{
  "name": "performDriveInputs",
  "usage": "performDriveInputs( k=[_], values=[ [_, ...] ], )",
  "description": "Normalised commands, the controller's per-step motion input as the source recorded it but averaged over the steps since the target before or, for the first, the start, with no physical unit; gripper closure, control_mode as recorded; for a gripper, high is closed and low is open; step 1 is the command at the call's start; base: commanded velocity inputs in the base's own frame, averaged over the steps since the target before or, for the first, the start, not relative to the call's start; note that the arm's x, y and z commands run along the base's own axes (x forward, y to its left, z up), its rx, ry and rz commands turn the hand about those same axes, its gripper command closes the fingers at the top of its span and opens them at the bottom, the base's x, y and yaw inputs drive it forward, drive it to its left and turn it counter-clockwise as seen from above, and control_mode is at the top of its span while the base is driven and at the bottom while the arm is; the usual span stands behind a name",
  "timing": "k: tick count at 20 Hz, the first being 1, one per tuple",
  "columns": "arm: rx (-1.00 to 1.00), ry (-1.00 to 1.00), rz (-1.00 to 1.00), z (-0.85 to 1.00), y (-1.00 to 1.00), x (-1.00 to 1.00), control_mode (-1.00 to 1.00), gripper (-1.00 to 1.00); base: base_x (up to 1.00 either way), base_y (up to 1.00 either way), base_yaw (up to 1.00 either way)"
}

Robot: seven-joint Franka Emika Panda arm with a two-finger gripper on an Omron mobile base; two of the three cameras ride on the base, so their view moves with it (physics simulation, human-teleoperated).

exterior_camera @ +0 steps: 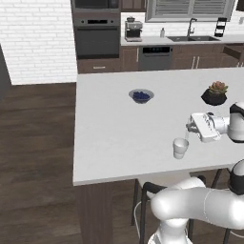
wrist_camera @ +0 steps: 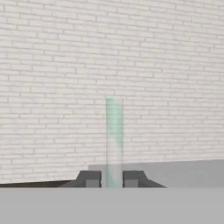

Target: Take a straw from the drawer in front and place it inside the glass cup on the dining counter.

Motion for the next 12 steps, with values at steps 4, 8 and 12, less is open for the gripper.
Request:
performDriveInputs(
  k=[4, 8, 12],
  values=[
    [0.0, 0.0, 0.0, -0.12, -0.13, 0.19, -1.0, 1.0, 0.0, 0.0, 0.0],
    [0.0, 0.0, 0.0, -0.08, -0.03, 0.26, -1.0, 1.0, 0.0, 0.0, 0.0],
    [0.0, 0.0, 0.0, -0.14, 0.0, 0.27, -1.0, 1.0, 0.0, 0.0, 0.0]
  ],
)
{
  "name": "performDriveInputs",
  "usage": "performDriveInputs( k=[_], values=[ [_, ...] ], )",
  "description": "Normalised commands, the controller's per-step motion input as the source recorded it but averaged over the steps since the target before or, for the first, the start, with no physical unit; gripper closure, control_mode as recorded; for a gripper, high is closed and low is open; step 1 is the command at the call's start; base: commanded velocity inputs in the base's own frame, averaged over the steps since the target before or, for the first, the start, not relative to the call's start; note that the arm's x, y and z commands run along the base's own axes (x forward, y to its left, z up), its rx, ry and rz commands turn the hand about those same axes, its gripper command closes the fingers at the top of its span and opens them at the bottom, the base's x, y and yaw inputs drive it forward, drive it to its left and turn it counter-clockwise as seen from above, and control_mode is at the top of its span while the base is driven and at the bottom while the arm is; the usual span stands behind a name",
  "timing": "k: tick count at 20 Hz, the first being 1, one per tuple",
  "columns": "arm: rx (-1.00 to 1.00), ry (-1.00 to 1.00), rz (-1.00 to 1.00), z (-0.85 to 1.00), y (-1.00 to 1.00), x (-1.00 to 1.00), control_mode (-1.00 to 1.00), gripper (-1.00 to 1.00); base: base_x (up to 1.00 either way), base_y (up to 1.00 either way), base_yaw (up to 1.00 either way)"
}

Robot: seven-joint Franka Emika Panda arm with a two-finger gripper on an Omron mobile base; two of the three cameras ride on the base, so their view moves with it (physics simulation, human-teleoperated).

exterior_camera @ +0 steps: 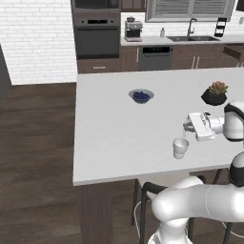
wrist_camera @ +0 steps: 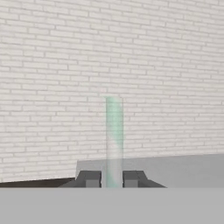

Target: Take a straw from the drawer in front and place it inside the glass cup on the dining counter.

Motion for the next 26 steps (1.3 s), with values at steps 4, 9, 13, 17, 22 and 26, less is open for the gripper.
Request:
performDriveInputs(
  k=[4, 9, 13, 17, 22, 26],
  values=[
    [0.0, 0.0, 0.0, -0.14, -0.02, 0.3, -1.0, 1.0, 0.0, 0.0, 0.0],
    [0.0, 0.0, 0.0, -0.11, -0.16, 0.26, -1.0, 1.0, 0.0, 0.0, 0.0],
    [0.0, 0.0, 0.0, -0.11, -0.28, 0.15, -1.0, 1.0, 0.0, 0.0, 0.0],
    [0.0, 0.0, 0.0, -0.16, -0.2, 0.05, -1.0, 1.0, 0.0, 0.0, 0.0],
    [0.0, 0.0, 0.0, -0.16, -0.03, 0.03, -1.0, 1.0, 0.0, 0.0, 0.0],
    [0.0, 0.0, 0.0, -0.1, 0.0, 0.0, -1.0, 1.0, 0.0, 0.0, 0.0]
  ],
)
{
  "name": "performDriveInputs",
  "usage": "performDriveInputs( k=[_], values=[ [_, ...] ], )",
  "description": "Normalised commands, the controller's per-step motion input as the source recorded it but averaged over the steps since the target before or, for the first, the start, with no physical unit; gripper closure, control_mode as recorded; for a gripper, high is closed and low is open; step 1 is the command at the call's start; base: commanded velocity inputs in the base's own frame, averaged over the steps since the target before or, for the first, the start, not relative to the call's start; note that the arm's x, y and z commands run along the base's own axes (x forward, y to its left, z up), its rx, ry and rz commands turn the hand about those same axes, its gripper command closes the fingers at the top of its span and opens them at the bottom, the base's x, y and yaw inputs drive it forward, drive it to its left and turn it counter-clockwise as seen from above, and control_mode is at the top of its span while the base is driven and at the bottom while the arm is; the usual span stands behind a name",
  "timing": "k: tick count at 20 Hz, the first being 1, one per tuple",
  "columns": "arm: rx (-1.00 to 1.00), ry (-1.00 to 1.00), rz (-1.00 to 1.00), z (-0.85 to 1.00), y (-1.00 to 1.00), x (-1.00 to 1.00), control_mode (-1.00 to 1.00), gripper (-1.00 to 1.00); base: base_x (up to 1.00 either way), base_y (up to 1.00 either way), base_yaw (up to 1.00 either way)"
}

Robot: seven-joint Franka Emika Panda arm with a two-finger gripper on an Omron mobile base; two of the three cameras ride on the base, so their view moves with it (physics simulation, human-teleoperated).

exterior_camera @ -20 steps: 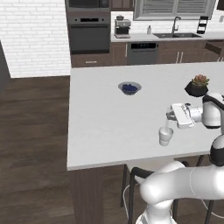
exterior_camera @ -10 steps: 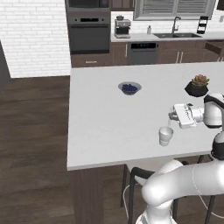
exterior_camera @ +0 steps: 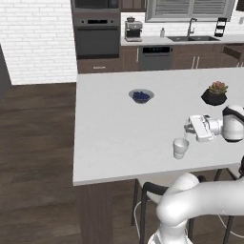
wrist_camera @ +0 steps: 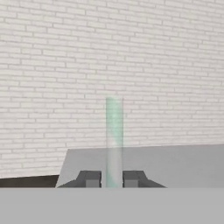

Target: Take a straw from the drawer in front and place it inside the glass cup on the dining counter.

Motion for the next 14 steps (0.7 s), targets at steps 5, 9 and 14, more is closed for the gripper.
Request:
performDriveInputs(
  k=[5, 9, 14],
  values=[
    [0.0, 0.0, 0.0, -0.06, 0.02, 0.01, -1.0, 1.0, 0.0, 0.0, 0.0],
    [0.0, 0.0, 0.0, 0.0, 0.16, 0.03, -1.0, 1.0, 0.0, 0.0, 0.0],
    [0.0, 0.0, 0.0, 0.0, 0.15, 0.03, -1.0, 1.0, 0.0, 0.0, 0.0]
  ],
)
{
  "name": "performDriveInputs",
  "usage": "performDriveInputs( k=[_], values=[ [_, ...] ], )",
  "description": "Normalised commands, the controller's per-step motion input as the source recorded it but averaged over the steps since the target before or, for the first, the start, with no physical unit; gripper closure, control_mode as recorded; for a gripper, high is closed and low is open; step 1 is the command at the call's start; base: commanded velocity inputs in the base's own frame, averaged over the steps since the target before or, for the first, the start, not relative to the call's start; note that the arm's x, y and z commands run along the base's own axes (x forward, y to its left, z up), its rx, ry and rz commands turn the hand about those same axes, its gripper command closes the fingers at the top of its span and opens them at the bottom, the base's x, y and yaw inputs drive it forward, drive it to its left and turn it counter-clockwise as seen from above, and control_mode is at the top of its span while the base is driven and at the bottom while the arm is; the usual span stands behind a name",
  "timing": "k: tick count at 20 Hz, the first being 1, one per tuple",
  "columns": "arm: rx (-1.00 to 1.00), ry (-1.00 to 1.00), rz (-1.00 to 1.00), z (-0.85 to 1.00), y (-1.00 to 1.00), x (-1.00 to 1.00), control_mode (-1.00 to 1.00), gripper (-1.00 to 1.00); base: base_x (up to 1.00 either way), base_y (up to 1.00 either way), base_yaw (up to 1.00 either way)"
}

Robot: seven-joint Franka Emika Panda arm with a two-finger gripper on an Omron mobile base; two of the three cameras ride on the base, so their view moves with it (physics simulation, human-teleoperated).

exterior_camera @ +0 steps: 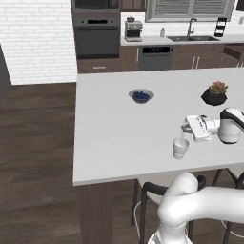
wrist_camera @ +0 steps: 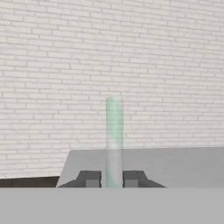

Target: Take a straw from the drawer in front and place it inside the glass cup on the dining counter.

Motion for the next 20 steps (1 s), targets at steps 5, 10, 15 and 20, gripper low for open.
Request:
performDriveInputs(
  k=[5, 10, 15, 20],
  values=[
    [0.0, 0.0, 0.0, 0.0, 0.03, 0.03, -1.0, 1.0, 0.0, 0.0, 0.0],
    [-0.01, 0.0, -0.01, 0.0, 0.0, 0.1, -1.0, 1.0, 0.0, 0.0, 0.0],
    [-0.04, 0.0, 0.0, -0.07, 0.0, 0.12, -1.0, 1.0, 0.0, 0.0, 0.0],
    [-0.04, 0.0, 0.0, -0.16, 0.0, 0.06, -1.0, 1.0, 0.0, 0.0, 0.0]
  ],
)
